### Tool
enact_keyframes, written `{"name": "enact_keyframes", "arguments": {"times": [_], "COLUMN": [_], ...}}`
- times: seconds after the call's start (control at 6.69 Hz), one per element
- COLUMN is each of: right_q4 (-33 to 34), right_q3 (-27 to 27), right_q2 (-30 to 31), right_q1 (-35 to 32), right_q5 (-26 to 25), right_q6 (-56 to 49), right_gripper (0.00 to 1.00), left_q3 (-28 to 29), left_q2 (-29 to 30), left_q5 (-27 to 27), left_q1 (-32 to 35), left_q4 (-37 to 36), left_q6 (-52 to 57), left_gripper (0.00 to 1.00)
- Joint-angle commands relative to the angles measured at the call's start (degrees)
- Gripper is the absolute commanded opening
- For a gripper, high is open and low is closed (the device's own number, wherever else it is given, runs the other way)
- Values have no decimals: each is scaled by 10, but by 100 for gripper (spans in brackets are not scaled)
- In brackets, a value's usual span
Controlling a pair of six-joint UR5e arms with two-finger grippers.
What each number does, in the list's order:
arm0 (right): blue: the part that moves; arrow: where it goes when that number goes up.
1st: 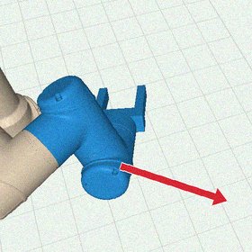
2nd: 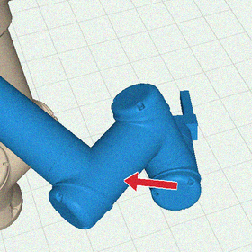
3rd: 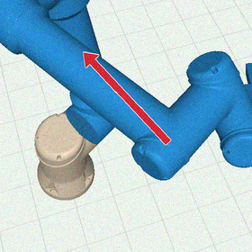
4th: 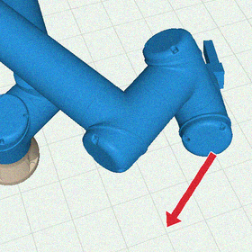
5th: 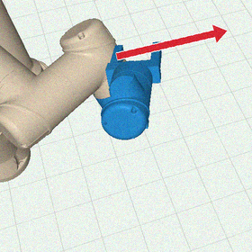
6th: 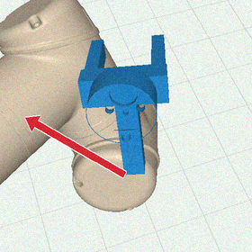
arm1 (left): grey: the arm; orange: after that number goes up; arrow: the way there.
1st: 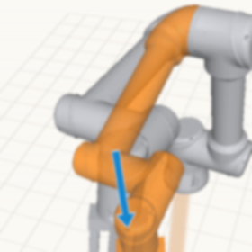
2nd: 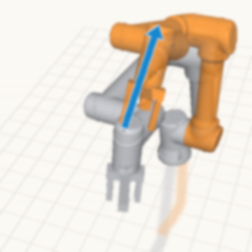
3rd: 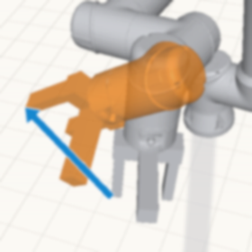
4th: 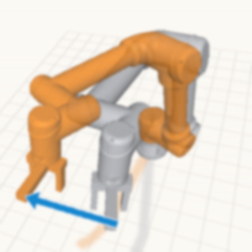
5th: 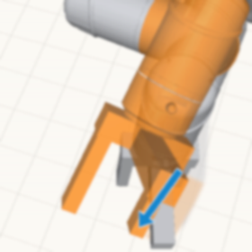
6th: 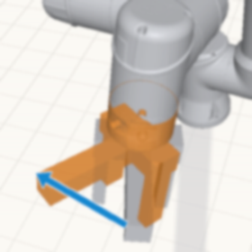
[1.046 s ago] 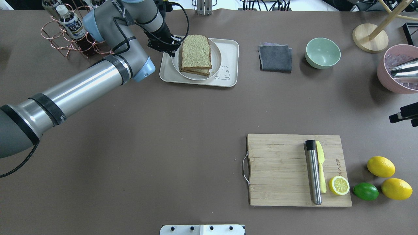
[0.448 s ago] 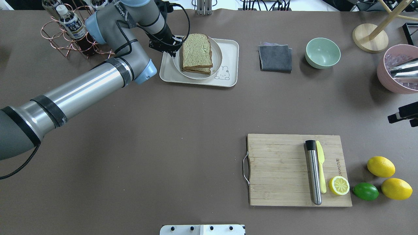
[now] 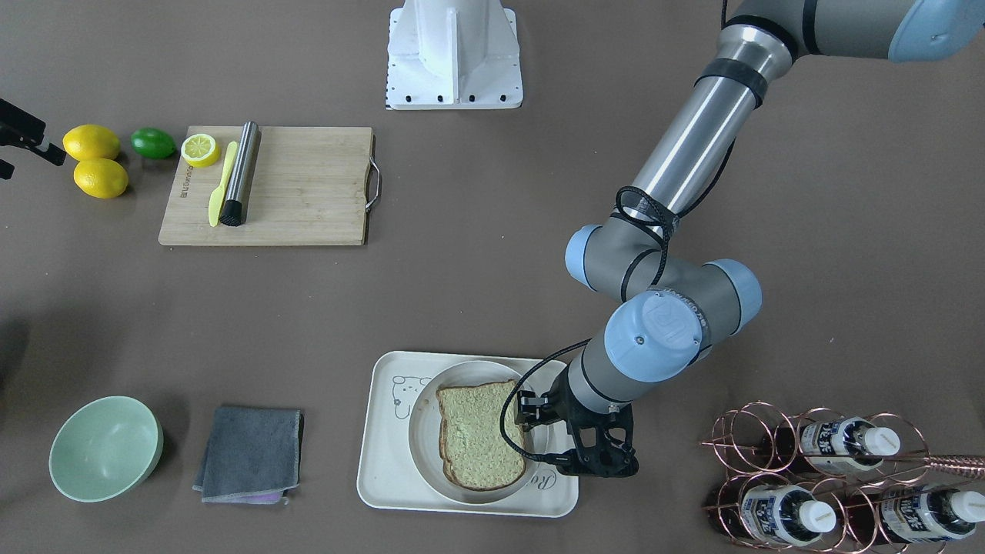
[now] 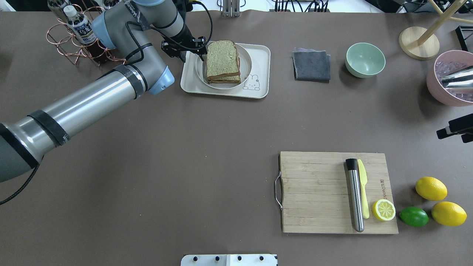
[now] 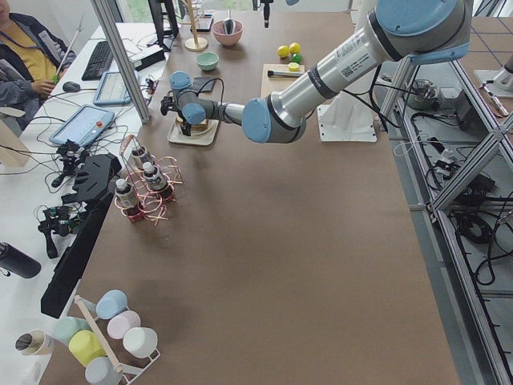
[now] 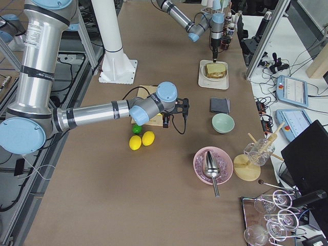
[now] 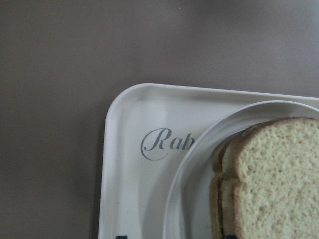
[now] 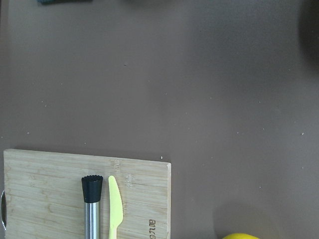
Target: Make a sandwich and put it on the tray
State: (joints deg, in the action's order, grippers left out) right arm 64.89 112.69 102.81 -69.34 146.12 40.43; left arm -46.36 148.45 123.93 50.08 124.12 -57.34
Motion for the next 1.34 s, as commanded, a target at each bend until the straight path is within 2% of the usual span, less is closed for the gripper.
{"name": "enact_keyframes", "arguments": {"times": [0.0,0.3,0.45,0.6,0.75,0.9,1.2], "right_q4": [1,3,3,9,45,86,193], "right_q3": [2,3,4,2,1,-2,-9], "right_q2": [0,5,12,26,31,30,27], "right_q1": [-3,-4,-4,-3,-13,-31,-99], "right_q5": [-7,-15,-17,-41,-49,-67,-84], "right_q6": [-2,-7,-9,-39,-96,-156,-316], "right_gripper": [100,100,100,100,100,100,100], "left_q3": [-268,-466,-576,-650,-693,-710,-697], "left_q2": [-135,-252,-350,-428,-494,-551,-610], "left_q5": [4,21,22,23,24,25,25], "left_q1": [12,35,42,66,104,144,227], "left_q4": [-216,-374,-411,-419,-419,-419,-427], "left_q6": [47,120,173,200,259,344,505], "left_gripper": [73,74,75,76,80,91,92]}}
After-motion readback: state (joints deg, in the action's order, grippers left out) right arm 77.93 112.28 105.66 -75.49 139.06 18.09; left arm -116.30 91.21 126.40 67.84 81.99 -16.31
